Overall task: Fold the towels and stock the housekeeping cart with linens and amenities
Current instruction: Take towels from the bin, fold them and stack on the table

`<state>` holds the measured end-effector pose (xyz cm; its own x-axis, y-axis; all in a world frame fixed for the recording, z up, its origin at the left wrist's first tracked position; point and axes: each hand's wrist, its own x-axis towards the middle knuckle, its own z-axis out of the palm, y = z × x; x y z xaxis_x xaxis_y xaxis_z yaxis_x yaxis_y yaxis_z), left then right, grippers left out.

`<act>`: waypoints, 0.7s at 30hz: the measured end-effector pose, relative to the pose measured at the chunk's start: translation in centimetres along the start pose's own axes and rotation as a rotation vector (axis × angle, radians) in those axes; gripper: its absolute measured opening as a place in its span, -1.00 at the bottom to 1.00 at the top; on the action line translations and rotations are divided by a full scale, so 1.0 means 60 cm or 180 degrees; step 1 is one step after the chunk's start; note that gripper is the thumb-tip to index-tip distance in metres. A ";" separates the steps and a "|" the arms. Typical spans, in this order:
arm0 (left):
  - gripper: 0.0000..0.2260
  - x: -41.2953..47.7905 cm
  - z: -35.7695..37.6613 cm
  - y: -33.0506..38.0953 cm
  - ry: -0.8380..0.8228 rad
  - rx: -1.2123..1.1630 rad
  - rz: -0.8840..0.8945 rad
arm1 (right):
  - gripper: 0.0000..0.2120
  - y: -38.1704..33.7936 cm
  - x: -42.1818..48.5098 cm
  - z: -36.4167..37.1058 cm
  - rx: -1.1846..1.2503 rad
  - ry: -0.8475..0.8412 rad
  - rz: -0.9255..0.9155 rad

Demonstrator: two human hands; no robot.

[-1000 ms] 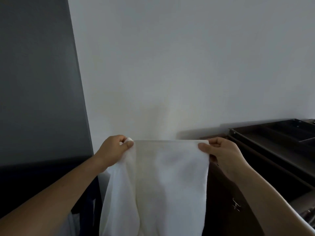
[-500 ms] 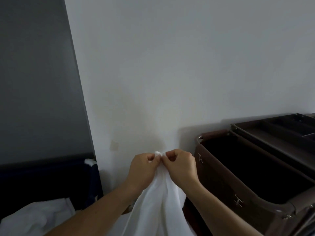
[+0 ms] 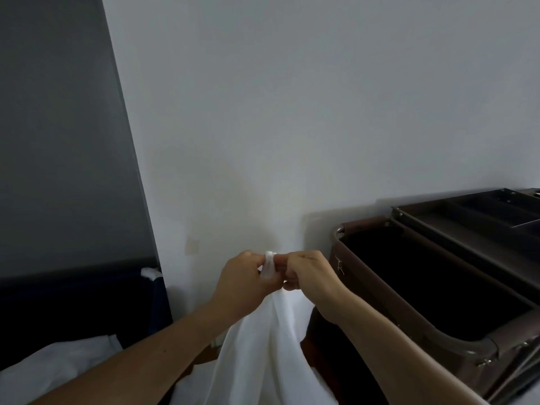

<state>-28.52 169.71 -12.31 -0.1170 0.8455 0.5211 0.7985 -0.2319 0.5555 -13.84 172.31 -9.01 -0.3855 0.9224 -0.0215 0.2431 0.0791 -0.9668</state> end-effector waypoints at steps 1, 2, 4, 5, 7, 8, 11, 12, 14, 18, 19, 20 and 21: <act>-0.75 0.002 -0.002 -0.001 0.0094 0.0114 0.0027 | -0.69 -0.004 0.000 -0.004 -0.0032 -0.0052 -0.0024; -0.75 0.004 -0.005 -0.002 0.0141 0.0207 0.0037 | -0.70 -0.006 0.000 -0.007 -0.0072 -0.0110 -0.0043; -0.71 0.005 -0.010 -0.005 0.0088 0.0328 0.0068 | -0.71 -0.011 0.002 -0.015 -0.0155 -0.0232 -0.0067; -0.66 0.004 -0.015 -0.005 0.0028 0.0351 0.0092 | -0.71 -0.014 0.002 -0.019 -0.0194 -0.0284 -0.0085; -0.56 0.004 -0.027 -0.002 -0.0104 0.0156 0.0011 | -0.69 -0.019 0.001 -0.026 -0.0241 -0.0449 -0.0210; -0.60 0.006 -0.036 0.002 -0.0142 -0.0150 -0.0128 | -0.66 -0.022 0.000 -0.030 -0.0258 -0.0552 -0.0335; -0.77 0.013 -0.069 0.020 -0.0196 -0.0948 -0.0533 | -0.64 -0.024 0.002 -0.039 -0.0288 -0.0431 -0.0839; -0.81 0.019 -0.081 0.026 -0.0177 -0.1114 -0.0623 | -0.63 -0.021 0.006 -0.044 -0.0322 -0.0194 -0.1047; -0.82 0.037 -0.109 0.037 -0.0040 -0.1532 -0.0777 | -0.59 -0.010 0.013 -0.056 -0.0706 0.0288 -0.1424; -0.72 0.082 -0.161 0.064 0.0358 -0.2045 -0.0851 | -0.61 0.018 0.016 -0.057 -0.1605 0.0156 -0.1563; -0.70 0.092 -0.172 0.069 0.0464 -0.2104 -0.0812 | -0.62 0.025 0.017 -0.053 -0.1646 0.0145 -0.1527; -0.71 0.101 -0.182 0.074 0.0596 -0.2139 -0.0765 | -0.64 0.032 0.016 -0.050 -0.1670 0.0224 -0.1575; -0.74 0.110 -0.192 0.079 0.0750 -0.2160 -0.0733 | -0.66 0.036 0.014 -0.047 -0.1713 0.0387 -0.1746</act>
<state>-32.32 168.63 1.21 -0.4210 0.8008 0.4259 0.2085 -0.3715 0.9047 -11.12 174.35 -10.39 -0.4828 0.7310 0.4823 0.4565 0.6800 -0.5737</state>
